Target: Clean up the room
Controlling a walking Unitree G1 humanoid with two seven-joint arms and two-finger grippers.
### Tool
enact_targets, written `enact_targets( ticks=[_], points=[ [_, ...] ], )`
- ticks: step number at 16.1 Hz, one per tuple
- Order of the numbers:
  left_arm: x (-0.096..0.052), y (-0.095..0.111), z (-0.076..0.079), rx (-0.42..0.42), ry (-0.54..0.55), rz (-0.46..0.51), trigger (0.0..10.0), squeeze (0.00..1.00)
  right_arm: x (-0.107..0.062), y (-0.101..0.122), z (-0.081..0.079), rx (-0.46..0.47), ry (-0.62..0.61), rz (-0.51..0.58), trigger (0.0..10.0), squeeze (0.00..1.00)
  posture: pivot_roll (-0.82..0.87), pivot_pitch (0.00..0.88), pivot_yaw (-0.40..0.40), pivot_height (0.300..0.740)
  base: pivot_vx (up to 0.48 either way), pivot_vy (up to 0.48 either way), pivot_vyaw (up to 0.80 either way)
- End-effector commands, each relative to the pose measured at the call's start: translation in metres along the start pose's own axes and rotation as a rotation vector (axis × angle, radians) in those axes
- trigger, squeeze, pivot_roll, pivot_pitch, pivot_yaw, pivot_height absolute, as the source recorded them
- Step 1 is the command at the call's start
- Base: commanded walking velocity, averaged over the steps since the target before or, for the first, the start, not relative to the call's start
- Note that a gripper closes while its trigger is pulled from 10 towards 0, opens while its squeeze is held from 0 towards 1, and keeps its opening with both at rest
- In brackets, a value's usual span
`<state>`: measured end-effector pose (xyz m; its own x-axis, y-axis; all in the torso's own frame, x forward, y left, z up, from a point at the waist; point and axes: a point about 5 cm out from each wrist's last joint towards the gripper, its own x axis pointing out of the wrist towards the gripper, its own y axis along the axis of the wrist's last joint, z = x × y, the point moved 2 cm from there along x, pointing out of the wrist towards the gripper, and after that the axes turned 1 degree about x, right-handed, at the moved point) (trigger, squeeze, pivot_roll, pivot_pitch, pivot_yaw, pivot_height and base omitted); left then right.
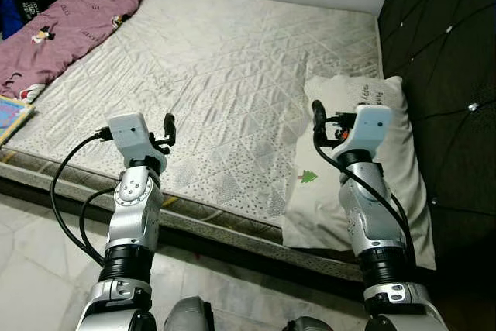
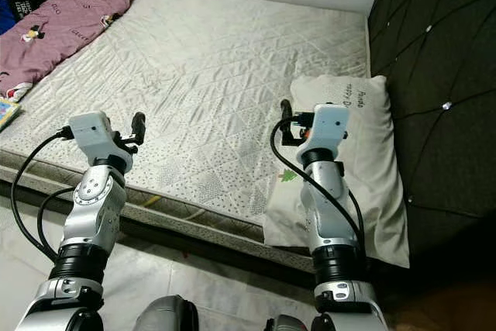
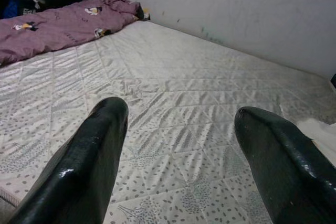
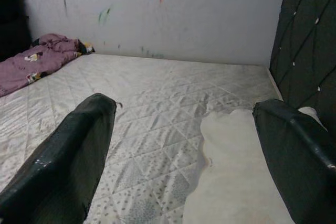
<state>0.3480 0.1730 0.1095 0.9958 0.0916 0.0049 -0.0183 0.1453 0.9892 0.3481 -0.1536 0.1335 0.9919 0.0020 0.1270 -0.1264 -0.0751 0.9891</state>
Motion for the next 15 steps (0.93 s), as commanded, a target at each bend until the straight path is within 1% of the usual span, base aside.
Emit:
enact_targets(
  ticks=[1, 2, 3, 4, 7, 9, 10, 15],
  points=[
    [-0.002, 0.0, 0.004, 0.006, -0.009, 0.003, 10.0, 0.0, 0.0, 0.002, 0.002, -0.022, -0.008, -0.005, 10.0, 0.32, 0.02, 0.0, -0.023, 0.74, 0.0, 0.0, 0.0],
    [-0.003, -0.001, 0.008, 0.009, -0.029, -0.004, 10.0, 0.0, -0.001, 0.003, 0.002, -0.039, 0.006, 0.003, 10.0, 0.32, 0.02, 0.0, -0.017, 0.74, 0.0, 0.0, 0.0],
    [-0.003, -0.002, 0.009, 0.011, -0.037, -0.006, 10.0, 0.0, -0.001, 0.003, 0.002, -0.06, 0.007, 0.003, 10.0, 0.24, 0.02, 0.0, -0.014, 0.74, 0.0, 0.0, 0.0],
    [-0.005, -0.003, 0.011, 0.016, -0.05, -0.014, 10.0, 0.0, -0.002, 0.001, 0.005, -0.078, -0.01, -0.005, 10.0, 0.0, 0.02, 0.0, -0.005, 0.74, 0.0, 0.0, 0.0],
    [-0.01, -0.009, 0.006, 0.028, -0.049, -0.033, 10.0, 0.0, -0.005, -0.004, 0.008, -0.058, -0.049, -0.027, 10.0, 0.0, 0.02, 0.0, -0.002, 0.74, 0.0, 0.0, 0.0],
    [-0.01, -0.008, 0.007, 0.018, -0.051, -0.03, 10.0, 0.0, -0.005, -0.01, 0.007, -0.064, -0.043, -0.057, 10.0, 0.0, 0.02, 0.0, -0.012, 0.74, 0.0, 0.0, 0.0],
    [-0.01, -0.007, 0.008, 0.012, -0.05, -0.026, 10.0, 0.0, -0.005, -0.01, 0.007, -0.064, -0.044, -0.067, 10.0, 0.0, 0.03, 0.0, -0.016, 0.74, 0.0, 0.0, -0.49],
    [-0.009, -0.007, 0.012, 0.011, -0.065, -0.025, 10.0, 0.0, -0.003, -0.009, 0.007, -0.071, -0.04, -0.065, 10.0, 0.0, 0.02, 0.0, -0.023, 0.74, 0.0, 0.0, -0.8]
  ],
)
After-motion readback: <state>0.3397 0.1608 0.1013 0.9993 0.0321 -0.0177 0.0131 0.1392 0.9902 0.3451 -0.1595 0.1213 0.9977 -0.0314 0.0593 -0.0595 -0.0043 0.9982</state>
